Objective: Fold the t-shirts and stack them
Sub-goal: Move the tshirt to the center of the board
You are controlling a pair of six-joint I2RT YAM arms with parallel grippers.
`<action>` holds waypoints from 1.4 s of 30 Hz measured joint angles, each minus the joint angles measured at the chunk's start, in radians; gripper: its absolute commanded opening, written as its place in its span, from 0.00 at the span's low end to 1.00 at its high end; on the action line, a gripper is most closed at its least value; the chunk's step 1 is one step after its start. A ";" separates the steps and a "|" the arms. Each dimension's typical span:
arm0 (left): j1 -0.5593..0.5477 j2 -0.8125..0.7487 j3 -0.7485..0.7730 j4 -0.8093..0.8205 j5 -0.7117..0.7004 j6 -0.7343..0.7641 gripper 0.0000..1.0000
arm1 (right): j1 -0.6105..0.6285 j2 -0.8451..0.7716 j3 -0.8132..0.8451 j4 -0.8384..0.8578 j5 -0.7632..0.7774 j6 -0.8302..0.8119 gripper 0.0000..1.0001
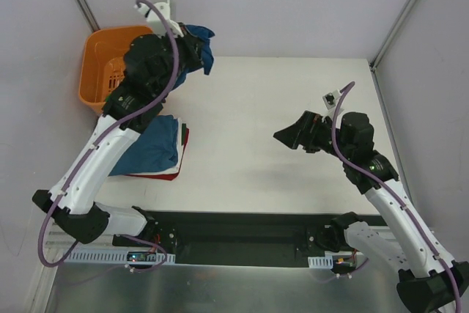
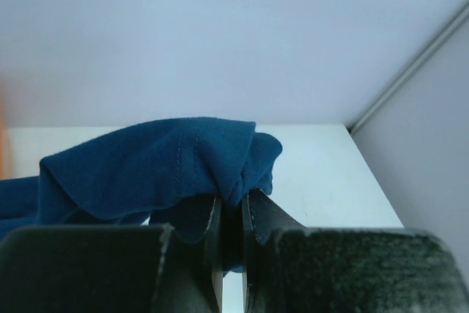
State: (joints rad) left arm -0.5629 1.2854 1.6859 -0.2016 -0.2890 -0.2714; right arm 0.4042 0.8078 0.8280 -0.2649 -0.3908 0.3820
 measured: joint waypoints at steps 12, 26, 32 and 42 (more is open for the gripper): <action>-0.277 0.206 0.077 -0.029 -0.066 0.097 0.00 | 0.013 -0.003 0.047 0.007 -0.029 0.010 0.96; -0.455 0.333 0.161 -0.040 0.098 0.064 0.00 | 0.013 -0.142 0.047 0.003 0.063 -0.008 0.96; -0.454 0.410 -0.003 -0.036 0.068 -0.011 0.00 | 0.013 -0.200 0.047 -0.040 0.153 -0.008 0.96; -0.449 0.436 -0.339 -0.057 -0.003 -0.204 0.00 | 0.013 -0.193 0.047 -0.092 0.163 -0.027 0.96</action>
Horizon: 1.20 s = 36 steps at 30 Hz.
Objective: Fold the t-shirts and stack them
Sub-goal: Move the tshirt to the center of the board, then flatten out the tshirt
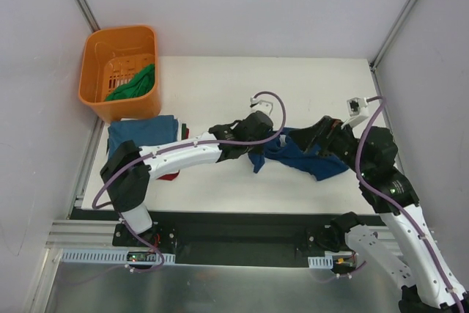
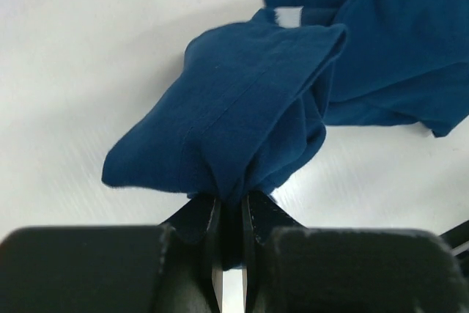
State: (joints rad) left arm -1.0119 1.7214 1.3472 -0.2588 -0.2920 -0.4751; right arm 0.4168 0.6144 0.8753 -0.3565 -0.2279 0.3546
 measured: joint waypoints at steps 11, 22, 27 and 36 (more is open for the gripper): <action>0.006 -0.248 -0.326 0.040 -0.032 -0.138 0.73 | 0.000 0.159 -0.021 -0.190 0.151 -0.054 0.96; 0.026 -0.449 -0.523 0.064 -0.031 -0.167 0.99 | -0.005 0.079 -0.036 -0.548 0.515 0.041 0.96; 0.026 -0.579 -0.635 0.087 -0.002 -0.197 0.93 | -0.075 0.003 -0.067 -0.635 0.594 0.082 0.96; 0.060 -0.709 -0.837 0.094 0.031 -0.301 0.76 | -0.235 0.047 -0.149 -0.627 0.494 0.053 0.97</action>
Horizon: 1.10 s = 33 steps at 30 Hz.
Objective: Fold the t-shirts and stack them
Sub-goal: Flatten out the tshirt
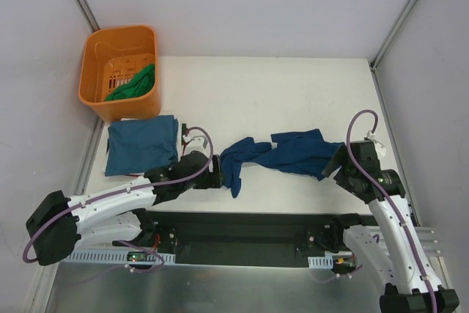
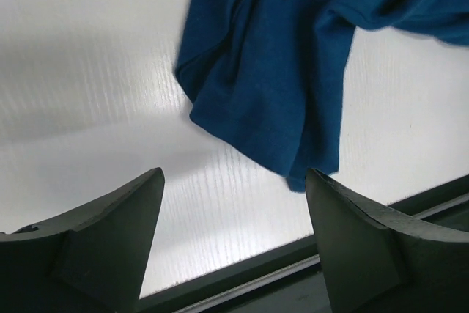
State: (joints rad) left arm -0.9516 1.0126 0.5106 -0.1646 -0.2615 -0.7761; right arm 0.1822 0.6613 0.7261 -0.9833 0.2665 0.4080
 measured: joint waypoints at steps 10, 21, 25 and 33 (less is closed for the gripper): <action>0.154 0.121 -0.137 0.318 0.202 -0.054 0.63 | -0.015 0.040 -0.011 0.035 -0.060 -0.025 0.96; 0.155 0.288 -0.084 0.437 0.304 -0.070 0.00 | -0.024 0.047 -0.037 0.045 -0.061 -0.040 0.96; 0.155 0.206 -0.079 0.374 0.281 -0.066 0.00 | -0.028 0.053 -0.054 0.052 -0.056 -0.046 0.96; 0.155 -0.141 -0.110 0.252 0.169 -0.036 0.00 | -0.056 0.176 -0.034 0.116 -0.055 -0.058 0.96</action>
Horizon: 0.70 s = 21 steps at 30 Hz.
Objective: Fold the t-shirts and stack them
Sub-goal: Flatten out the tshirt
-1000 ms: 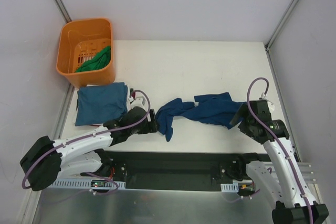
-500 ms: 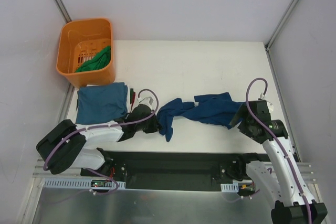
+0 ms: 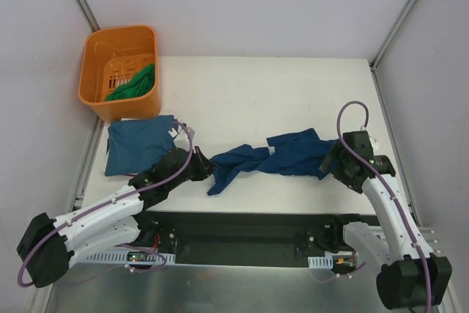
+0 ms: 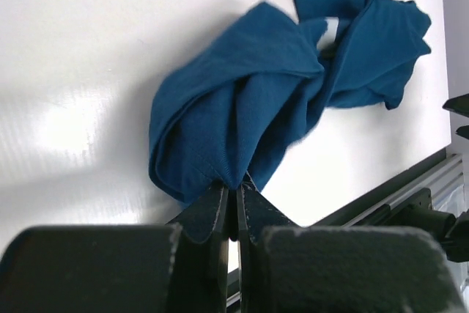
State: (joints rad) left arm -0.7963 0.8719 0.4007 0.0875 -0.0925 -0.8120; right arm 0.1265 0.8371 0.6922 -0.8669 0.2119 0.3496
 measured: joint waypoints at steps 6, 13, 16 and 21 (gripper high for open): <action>0.000 -0.154 -0.011 -0.111 -0.056 0.022 0.00 | -0.115 0.147 0.089 0.030 -0.029 -0.033 0.96; 0.000 -0.214 -0.018 -0.163 -0.096 0.063 0.00 | -0.266 0.243 0.124 0.113 -0.165 -0.045 0.93; 0.000 -0.214 -0.018 -0.179 -0.100 0.072 0.00 | -0.267 0.335 0.171 0.143 -0.220 -0.046 0.84; 0.000 -0.213 -0.018 -0.184 -0.101 0.076 0.00 | -0.267 0.509 0.260 0.206 -0.258 -0.051 0.66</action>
State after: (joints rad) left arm -0.7963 0.6586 0.3824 -0.0963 -0.1936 -0.7357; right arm -0.1406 1.3464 0.9524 -0.6613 -0.0463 0.2985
